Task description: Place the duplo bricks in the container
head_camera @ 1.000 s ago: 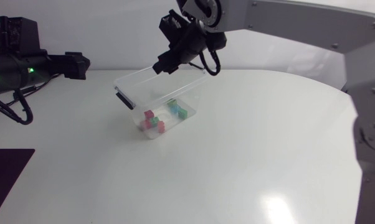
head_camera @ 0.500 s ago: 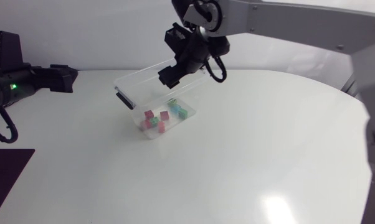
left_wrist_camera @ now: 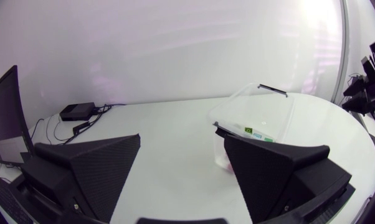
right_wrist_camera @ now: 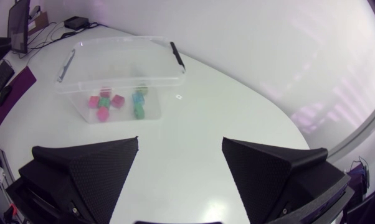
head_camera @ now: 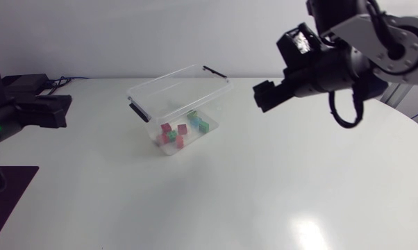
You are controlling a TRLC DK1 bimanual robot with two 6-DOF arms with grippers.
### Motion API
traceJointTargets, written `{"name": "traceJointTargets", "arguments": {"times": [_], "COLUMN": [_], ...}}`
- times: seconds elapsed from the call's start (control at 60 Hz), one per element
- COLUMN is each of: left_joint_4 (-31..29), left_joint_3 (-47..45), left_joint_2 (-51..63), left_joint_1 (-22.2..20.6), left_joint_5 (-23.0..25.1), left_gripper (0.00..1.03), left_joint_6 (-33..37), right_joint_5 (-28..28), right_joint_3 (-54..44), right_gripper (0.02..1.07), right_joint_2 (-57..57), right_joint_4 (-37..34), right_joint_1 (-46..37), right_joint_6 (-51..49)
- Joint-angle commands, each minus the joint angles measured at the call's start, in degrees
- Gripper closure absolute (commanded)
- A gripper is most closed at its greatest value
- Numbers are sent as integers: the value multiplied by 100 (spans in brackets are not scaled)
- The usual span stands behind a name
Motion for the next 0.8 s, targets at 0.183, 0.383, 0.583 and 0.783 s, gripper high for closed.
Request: {"name": "traceJointTargets", "arguments": {"times": [0.183, 0.383, 0.583, 0.783], "left_joint_4": [-25, -69, -174, -218], "left_joint_3": [-444, -778, -1165, -1499], "left_joint_2": [-774, -1416, -2145, -2778], "left_joint_1": [300, 450, 467, 573], "left_joint_5": [9, 9, 9, -8], "left_gripper": [10, 10, 10, 10], "left_joint_6": [279, 384, 437, 481], "right_joint_5": [189, 189, 180, 154], "right_joint_3": [-1399, -2040, -2664, -3174], "right_gripper": [9, 9, 9, 9], "right_joint_2": [-1508, -2474, -3362, -4100], "right_joint_4": [323, 376, 385, 420], "right_joint_1": [-680, -1216, -1568, -1700], "right_joint_6": [-26, -210, -395, -491]}}
